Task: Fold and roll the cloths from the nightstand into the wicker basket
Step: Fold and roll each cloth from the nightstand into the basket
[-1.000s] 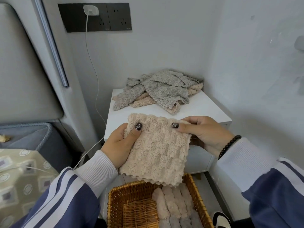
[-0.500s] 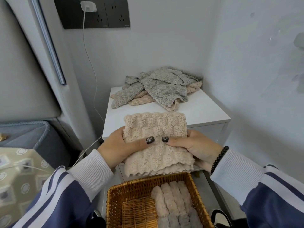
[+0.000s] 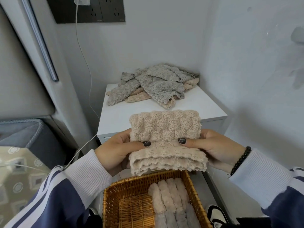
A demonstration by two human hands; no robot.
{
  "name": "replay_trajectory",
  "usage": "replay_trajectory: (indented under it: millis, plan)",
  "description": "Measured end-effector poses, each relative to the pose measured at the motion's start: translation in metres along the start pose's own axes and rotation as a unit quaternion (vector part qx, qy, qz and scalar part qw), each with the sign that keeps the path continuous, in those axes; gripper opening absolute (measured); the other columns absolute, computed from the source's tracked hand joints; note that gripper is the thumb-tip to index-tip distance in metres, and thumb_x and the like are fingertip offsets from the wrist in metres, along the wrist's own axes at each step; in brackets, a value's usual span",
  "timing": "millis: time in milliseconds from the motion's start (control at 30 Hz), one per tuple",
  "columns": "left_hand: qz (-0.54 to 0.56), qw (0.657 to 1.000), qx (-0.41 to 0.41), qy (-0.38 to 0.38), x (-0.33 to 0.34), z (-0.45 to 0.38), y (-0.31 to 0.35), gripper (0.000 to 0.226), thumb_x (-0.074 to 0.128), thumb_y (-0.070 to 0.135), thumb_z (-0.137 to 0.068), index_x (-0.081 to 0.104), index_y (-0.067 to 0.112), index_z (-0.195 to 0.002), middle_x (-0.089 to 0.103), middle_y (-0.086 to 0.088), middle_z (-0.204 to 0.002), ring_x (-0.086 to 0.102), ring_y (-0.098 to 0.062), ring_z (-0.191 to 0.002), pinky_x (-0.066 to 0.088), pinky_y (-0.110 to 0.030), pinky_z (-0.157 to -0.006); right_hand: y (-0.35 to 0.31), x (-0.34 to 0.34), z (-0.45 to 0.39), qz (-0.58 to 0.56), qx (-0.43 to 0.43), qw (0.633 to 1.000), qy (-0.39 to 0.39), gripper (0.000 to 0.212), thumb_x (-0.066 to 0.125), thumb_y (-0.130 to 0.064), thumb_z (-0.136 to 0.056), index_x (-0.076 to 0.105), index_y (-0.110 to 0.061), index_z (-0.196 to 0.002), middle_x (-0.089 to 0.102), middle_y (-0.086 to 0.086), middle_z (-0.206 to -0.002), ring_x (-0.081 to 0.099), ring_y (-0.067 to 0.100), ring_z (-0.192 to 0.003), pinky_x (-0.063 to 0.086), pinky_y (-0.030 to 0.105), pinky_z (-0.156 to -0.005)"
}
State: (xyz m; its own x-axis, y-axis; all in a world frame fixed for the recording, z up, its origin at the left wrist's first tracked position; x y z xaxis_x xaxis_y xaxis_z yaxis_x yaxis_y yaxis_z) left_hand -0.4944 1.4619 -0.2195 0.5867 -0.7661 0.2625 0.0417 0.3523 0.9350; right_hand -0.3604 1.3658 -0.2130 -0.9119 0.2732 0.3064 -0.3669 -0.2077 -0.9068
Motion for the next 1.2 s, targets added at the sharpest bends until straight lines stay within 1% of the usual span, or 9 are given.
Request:
replay_trajectory:
  millis: [200, 300, 400, 533, 700, 833, 1067, 1133, 1200]
  plan:
    - [0.082, 0.994, 0.030, -0.070, 0.015, -0.003, 0.009, 0.050, 0.072, -0.004, -0.055, 0.077, 0.021, -0.097, 0.070, -0.018, -0.110, 0.072, -0.030, -0.083, 0.058, -0.036, -0.068, -0.009, -0.008, 0.000, -0.078, -0.031, 0.996, -0.031, 0.074, 0.098, -0.014, -0.025, 0.075, -0.001, -0.094, 0.069, 0.024, -0.108, 0.071, 0.031, -0.092, 0.057, 0.041, -0.082]
    - [0.132, 0.982, 0.060, -0.122, 0.024, -0.003, 0.018, 0.072, 0.088, 0.001, -0.046, 0.071, 0.018, -0.114, 0.064, -0.021, -0.122, 0.069, -0.036, -0.097, 0.058, -0.040, -0.072, -0.019, -0.010, 0.002, -0.096, -0.059, 0.993, -0.041, 0.062, 0.097, -0.013, -0.025, 0.078, -0.007, -0.083, 0.072, 0.021, -0.093, 0.071, 0.027, -0.070, 0.059, 0.031, -0.057]
    - [0.149, 0.975, 0.089, -0.136, 0.026, -0.003, 0.024, 0.065, 0.087, 0.003, -0.052, 0.071, 0.013, -0.114, 0.065, -0.022, -0.119, 0.068, -0.037, -0.100, 0.060, -0.043, -0.076, -0.030, -0.010, 0.007, -0.115, -0.082, 0.989, -0.031, 0.016, 0.080, 0.000, -0.051, 0.075, -0.010, -0.061, 0.070, 0.014, -0.069, 0.063, 0.020, -0.047, 0.045, 0.018, -0.034]
    - [0.135, 0.977, 0.110, -0.124, 0.026, -0.002, 0.029, 0.059, 0.090, 0.008, -0.042, 0.076, 0.012, -0.100, 0.071, -0.018, -0.107, 0.071, -0.033, -0.091, 0.060, -0.041, -0.071, -0.027, -0.021, 0.003, -0.124, -0.081, 0.989, 0.008, 0.059, 0.031, 0.015, -0.088, 0.074, -0.011, -0.058, 0.067, 0.011, -0.064, 0.059, 0.015, -0.043, 0.045, 0.017, -0.034]
    - [0.114, 0.977, 0.127, -0.128, 0.022, 0.000, 0.032, 0.042, 0.089, 0.014, -0.044, 0.079, 0.015, -0.086, 0.075, -0.009, -0.093, 0.073, -0.025, -0.083, 0.061, -0.036, -0.065, -0.025, -0.018, -0.003, -0.115, -0.067, 0.991, 0.017, 0.030, 0.039, 0.008, -0.084, 0.065, 0.004, -0.098, 0.068, 0.024, -0.100, 0.068, 0.029, -0.076, 0.057, 0.029, -0.055]
    - [0.104, 0.977, 0.069, -0.174, 0.021, 0.001, 0.027, 0.040, 0.081, 0.017, -0.050, 0.076, 0.005, -0.087, 0.072, -0.016, -0.097, 0.070, -0.030, -0.088, 0.060, -0.038, -0.075, -0.027, -0.020, 0.000, -0.100, -0.075, 0.992, 0.035, 0.035, 0.049, -0.001, -0.068, 0.066, 0.014, -0.095, 0.065, 0.030, -0.110, 0.068, 0.034, -0.097, 0.056, 0.039, -0.082]
    - [-0.130, 0.987, 0.090, -0.006, 0.000, -0.003, 0.011, 0.033, 0.088, 0.038, -0.034, 0.066, 0.019, -0.050, 0.068, 0.010, -0.066, 0.061, -0.008, -0.058, 0.050, -0.019, -0.051, -0.016, -0.016, -0.003, 0.231, -0.077, 0.967, 0.073, 0.026, 0.084, -0.035, -0.057, 0.071, -0.012, -0.059, 0.071, 0.006, -0.080, 0.065, 0.018, -0.085, 0.049, 0.035, -0.088]
    - [-0.178, 0.980, 0.087, 0.007, -0.010, -0.004, 0.002, 0.048, 0.094, 0.050, -0.027, 0.066, 0.023, -0.054, 0.074, 0.007, -0.094, 0.070, -0.015, -0.085, 0.058, -0.038, -0.070, -0.007, -0.009, -0.006, 0.325, -0.073, 0.941, 0.068, 0.023, 0.085, -0.029, -0.061, 0.065, -0.019, -0.060, 0.062, -0.005, -0.068, 0.053, 0.008, -0.066, 0.045, 0.013, -0.069]
    - [-0.194, 0.978, 0.076, 0.018, -0.018, -0.003, -0.006, 0.051, 0.095, 0.047, -0.027, 0.064, 0.028, -0.063, 0.068, 0.000, -0.116, 0.066, -0.028, -0.104, 0.052, -0.063, -0.082, 0.004, -0.006, -0.010, 0.356, -0.069, 0.930, 0.062, 0.029, 0.087, -0.019, -0.065, 0.058, -0.021, -0.067, 0.059, -0.010, -0.068, 0.049, 0.008, -0.063, 0.043, 0.013, -0.059]
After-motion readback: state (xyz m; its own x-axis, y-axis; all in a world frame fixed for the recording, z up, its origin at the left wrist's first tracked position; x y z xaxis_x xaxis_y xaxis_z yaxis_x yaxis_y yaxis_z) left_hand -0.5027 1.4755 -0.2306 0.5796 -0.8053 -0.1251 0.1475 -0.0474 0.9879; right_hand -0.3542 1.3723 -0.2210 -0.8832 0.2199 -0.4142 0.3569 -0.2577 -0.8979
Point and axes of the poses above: each hand's wrist, its own z-axis away from the middle knuckle, its own x-axis out of the palm, y = z × x, the point moved 10 cm from there along -z, towards the middle knuckle
